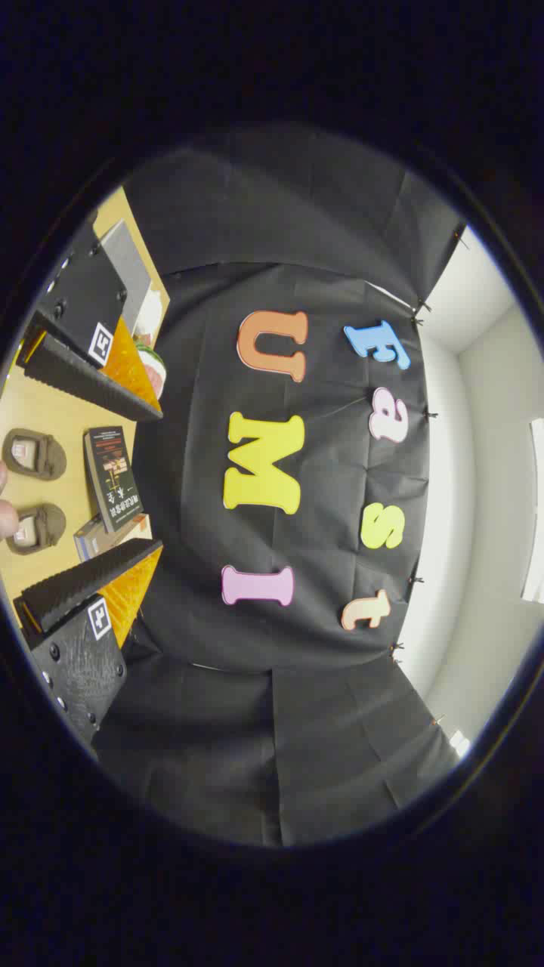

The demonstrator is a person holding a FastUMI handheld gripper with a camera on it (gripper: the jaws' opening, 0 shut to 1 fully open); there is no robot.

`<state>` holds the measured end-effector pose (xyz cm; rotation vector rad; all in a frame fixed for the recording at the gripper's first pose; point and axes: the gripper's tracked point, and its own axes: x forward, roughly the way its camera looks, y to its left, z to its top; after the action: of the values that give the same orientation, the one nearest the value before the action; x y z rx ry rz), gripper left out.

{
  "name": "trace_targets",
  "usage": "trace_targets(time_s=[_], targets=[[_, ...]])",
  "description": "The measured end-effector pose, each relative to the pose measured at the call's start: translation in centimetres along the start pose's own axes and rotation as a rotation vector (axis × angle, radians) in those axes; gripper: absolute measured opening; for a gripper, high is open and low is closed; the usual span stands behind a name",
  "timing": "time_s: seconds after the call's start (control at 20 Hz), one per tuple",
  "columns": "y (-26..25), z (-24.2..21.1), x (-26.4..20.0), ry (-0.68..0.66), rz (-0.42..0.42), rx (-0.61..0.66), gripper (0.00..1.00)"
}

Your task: Open the storage box then place both shoes into the box .Put the left shoe in first, then the right shoe, with the right side of both shoes facing outward in a uniform manner.

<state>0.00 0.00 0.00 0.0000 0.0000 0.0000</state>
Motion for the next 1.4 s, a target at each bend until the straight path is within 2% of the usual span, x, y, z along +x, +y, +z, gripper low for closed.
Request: trace_targets(time_s=[1.0, 1.4], targets=[[3.0, -0.5, 2.0, 0.034, 0.081, 0.022, 0.95], [6.6, -3.2, 3.7, 0.08, 0.169, 0.063, 0.95]])
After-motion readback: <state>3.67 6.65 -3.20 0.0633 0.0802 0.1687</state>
